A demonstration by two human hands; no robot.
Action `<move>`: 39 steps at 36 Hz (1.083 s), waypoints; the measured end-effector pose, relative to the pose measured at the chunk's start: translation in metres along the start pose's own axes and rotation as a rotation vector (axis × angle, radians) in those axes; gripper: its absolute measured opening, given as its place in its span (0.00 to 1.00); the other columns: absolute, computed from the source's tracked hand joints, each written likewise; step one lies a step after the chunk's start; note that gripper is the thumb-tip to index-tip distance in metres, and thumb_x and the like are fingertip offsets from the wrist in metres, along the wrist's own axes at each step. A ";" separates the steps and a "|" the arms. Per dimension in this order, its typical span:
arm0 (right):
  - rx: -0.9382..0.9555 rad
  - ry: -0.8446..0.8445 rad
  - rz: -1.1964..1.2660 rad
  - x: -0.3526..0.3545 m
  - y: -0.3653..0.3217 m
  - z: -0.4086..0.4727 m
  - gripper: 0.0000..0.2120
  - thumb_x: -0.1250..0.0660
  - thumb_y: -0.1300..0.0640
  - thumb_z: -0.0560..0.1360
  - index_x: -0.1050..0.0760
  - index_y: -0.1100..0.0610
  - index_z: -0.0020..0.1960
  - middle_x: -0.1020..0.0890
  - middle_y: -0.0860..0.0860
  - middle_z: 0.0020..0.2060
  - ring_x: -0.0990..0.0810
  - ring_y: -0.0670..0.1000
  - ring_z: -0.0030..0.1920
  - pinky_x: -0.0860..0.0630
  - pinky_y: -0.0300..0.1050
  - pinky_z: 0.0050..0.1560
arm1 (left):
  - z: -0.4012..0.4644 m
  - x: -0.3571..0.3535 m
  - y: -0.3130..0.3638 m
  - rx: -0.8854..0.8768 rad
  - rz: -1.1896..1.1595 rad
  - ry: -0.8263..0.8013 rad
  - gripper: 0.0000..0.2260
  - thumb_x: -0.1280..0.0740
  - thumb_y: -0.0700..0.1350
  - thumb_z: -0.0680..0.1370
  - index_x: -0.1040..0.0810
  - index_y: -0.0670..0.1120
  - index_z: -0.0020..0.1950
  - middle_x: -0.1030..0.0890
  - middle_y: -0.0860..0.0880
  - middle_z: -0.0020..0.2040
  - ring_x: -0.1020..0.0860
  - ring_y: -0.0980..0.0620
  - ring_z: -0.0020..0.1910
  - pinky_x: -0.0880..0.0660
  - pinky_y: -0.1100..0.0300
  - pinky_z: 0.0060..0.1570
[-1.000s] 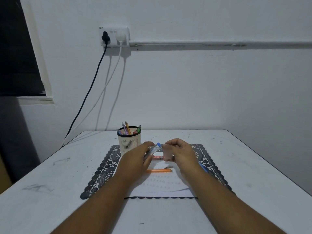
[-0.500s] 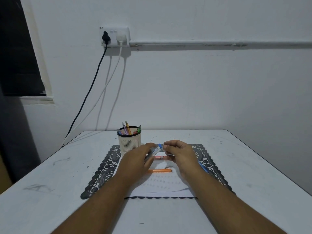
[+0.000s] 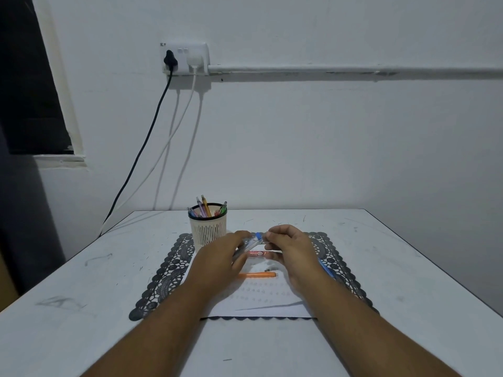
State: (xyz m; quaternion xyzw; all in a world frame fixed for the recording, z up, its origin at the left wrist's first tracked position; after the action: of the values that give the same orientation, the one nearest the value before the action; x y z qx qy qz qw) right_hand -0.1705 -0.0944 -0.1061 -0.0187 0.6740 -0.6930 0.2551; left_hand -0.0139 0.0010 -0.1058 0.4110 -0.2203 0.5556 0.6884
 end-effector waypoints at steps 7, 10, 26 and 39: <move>-0.001 -0.036 -0.009 -0.001 0.000 -0.001 0.06 0.26 0.67 0.76 0.16 0.61 0.52 0.13 0.56 0.43 0.16 0.51 0.42 0.18 0.45 0.43 | 0.000 -0.002 0.000 0.001 -0.001 0.012 0.18 0.33 0.49 0.81 0.27 0.59 0.71 0.19 0.58 0.56 0.25 0.59 0.49 0.31 0.65 0.44; -0.007 -0.060 -0.002 -0.001 0.000 -0.002 0.05 0.26 0.67 0.76 0.14 0.61 0.50 0.13 0.57 0.43 0.17 0.52 0.41 0.17 0.49 0.49 | 0.000 -0.002 -0.001 -0.010 -0.014 0.008 0.18 0.33 0.48 0.81 0.26 0.59 0.71 0.19 0.59 0.55 0.24 0.58 0.49 0.28 0.63 0.45; -0.010 -0.089 0.003 -0.005 0.001 -0.005 0.03 0.26 0.64 0.77 0.15 0.61 0.50 0.14 0.61 0.45 0.18 0.52 0.40 0.20 0.47 0.41 | 0.000 -0.008 -0.002 -0.008 -0.038 -0.011 0.21 0.28 0.50 0.77 0.25 0.60 0.70 0.18 0.62 0.53 0.21 0.61 0.45 0.20 0.60 0.46; 0.061 0.020 0.084 -0.002 -0.003 0.000 0.06 0.33 0.64 0.82 0.18 0.59 0.56 0.14 0.57 0.44 0.16 0.54 0.42 0.16 0.52 0.43 | 0.000 -0.006 -0.001 0.013 -0.065 0.010 0.20 0.29 0.49 0.79 0.25 0.60 0.70 0.19 0.61 0.55 0.21 0.60 0.47 0.23 0.62 0.46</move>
State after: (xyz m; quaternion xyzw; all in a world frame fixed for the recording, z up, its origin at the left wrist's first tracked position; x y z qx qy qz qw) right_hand -0.1696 -0.0937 -0.1028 0.0242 0.6551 -0.7022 0.2776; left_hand -0.0147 -0.0021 -0.1105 0.4198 -0.1998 0.5364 0.7044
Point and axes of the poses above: each hand's wrist, its own z-axis towards the middle knuckle, its own x-axis out of the back of the hand, y = z × x, the point moved 2 cm from there along z, towards the middle knuckle
